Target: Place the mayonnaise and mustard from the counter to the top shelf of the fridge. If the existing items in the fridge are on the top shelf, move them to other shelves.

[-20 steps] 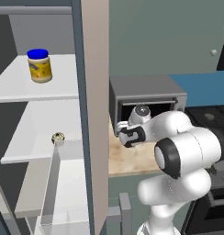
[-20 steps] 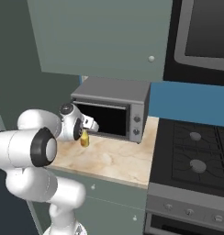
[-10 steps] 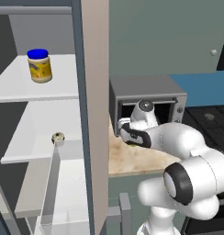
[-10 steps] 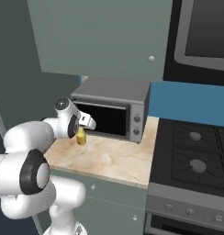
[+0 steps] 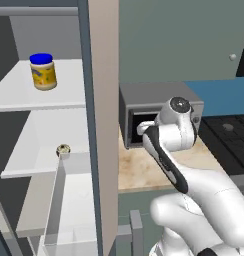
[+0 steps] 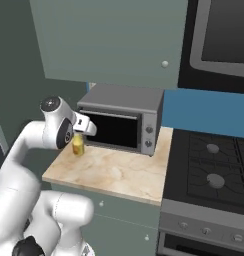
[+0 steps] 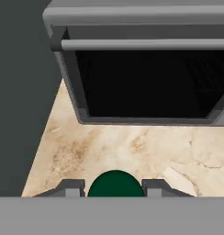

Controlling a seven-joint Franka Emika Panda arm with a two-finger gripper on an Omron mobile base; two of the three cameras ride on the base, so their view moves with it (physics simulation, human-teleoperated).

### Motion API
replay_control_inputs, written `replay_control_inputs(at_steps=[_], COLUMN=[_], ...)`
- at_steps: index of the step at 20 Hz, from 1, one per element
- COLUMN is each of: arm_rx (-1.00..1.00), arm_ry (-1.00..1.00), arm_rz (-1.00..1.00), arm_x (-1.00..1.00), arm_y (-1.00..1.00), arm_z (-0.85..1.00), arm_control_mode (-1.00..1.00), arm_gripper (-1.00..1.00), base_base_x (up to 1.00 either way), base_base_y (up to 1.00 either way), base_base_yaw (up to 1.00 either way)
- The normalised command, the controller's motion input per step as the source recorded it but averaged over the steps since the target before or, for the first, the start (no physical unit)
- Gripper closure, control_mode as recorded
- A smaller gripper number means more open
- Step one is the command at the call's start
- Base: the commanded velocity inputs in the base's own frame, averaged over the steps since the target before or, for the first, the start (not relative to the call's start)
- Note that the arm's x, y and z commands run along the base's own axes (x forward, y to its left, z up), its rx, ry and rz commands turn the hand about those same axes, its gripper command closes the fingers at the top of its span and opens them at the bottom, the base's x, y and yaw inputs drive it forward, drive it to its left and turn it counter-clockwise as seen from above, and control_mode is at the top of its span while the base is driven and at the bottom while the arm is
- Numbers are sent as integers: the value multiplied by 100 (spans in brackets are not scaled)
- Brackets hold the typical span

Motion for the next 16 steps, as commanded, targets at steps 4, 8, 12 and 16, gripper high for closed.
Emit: replay_control_inputs(at_steps=[4,8,12,16], arm_rx=[0,0,0,0], arm_ry=[-2,-2,0,-1], arm_rz=[10,9,8,7], arm_x=[-100,-100,-100,-100], arm_y=[-19,-23,-24,-26], arm_z=[100,100,100,100], arm_control_mode=[-100,-100,-100,-100], arm_gripper=[100,100,100,100], base_base_x=[0,0,0,0], base_base_y=[0,0,0,0], base_base_yaw=[0,0,0,0])
